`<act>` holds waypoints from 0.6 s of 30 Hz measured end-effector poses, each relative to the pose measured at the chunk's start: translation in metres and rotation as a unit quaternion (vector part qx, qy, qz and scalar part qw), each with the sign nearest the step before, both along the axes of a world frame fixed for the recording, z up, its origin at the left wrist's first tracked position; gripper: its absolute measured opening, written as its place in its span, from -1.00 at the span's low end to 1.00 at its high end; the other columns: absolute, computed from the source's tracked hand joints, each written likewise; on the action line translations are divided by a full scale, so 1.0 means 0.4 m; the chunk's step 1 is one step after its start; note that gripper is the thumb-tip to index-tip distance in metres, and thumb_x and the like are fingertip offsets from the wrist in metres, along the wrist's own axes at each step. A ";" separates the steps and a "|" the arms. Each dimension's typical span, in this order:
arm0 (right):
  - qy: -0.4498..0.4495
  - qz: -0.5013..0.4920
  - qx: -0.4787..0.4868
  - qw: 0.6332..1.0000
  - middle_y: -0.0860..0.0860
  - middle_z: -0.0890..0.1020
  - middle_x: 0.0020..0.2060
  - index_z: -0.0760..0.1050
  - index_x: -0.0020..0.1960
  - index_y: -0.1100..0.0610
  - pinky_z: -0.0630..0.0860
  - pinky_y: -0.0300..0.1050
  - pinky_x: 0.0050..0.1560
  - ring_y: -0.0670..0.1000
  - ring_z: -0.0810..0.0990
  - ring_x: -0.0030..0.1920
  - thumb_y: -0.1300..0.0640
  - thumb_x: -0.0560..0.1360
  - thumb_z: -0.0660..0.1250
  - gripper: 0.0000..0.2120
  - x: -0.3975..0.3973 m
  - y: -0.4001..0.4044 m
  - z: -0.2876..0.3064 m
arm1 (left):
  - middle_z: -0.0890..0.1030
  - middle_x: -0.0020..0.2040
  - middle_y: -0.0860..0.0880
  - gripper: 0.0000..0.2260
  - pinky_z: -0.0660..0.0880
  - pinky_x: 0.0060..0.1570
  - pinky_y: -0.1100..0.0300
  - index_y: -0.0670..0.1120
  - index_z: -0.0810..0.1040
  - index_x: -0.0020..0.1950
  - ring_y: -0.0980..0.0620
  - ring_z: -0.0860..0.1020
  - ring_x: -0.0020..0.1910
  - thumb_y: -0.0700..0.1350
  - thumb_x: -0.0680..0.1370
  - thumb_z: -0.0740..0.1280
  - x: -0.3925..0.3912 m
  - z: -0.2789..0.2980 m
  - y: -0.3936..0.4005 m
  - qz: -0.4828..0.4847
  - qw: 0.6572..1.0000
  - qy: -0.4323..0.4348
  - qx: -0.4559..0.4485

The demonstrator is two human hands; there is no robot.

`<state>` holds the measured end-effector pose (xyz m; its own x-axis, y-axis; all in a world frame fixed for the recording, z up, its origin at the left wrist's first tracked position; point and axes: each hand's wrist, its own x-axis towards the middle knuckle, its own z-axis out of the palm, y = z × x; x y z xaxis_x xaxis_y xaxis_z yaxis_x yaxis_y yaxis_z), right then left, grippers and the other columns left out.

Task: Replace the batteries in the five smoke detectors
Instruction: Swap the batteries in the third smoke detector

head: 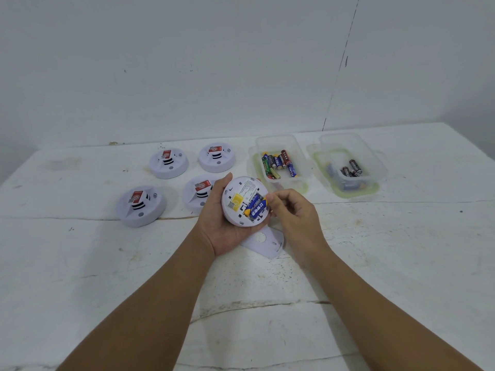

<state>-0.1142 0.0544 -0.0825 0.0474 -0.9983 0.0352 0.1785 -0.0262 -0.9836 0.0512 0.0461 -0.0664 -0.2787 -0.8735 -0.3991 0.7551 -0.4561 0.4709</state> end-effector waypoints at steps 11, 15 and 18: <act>0.044 0.042 -0.034 0.998 0.22 0.63 0.09 0.71 0.21 0.08 0.65 -0.12 0.08 0.03 0.64 0.03 0.34 0.61 0.39 -0.72 -0.019 -0.003 -0.011 | 0.64 0.24 -0.30 -0.47 0.54 0.25 -0.13 -0.23 0.73 0.15 -0.25 0.65 0.15 0.22 0.59 0.30 0.003 0.005 0.004 -0.009 1.000 -0.010 0.004; 0.005 0.044 -0.026 0.999 0.36 0.57 0.09 0.72 0.14 0.08 0.64 0.05 0.15 0.04 0.59 0.00 0.31 0.55 0.48 -0.77 -0.019 -0.012 -0.016 | 0.60 0.30 -0.33 -0.45 0.43 0.38 -0.17 -0.22 0.65 0.30 -0.27 0.56 0.30 0.23 0.60 0.29 0.003 0.008 0.006 -0.010 1.000 -0.006 0.010; -0.023 0.047 -0.009 0.999 0.29 0.61 -0.02 0.71 0.07 0.11 0.61 0.12 0.14 0.10 0.57 -0.01 0.25 0.51 0.53 -0.85 -0.015 -0.013 -0.021 | 0.55 0.38 -0.33 -0.42 0.38 0.44 -0.19 -0.19 0.56 0.41 -0.27 0.47 0.45 0.22 0.59 0.31 0.003 0.010 0.006 -0.009 1.000 -0.004 0.012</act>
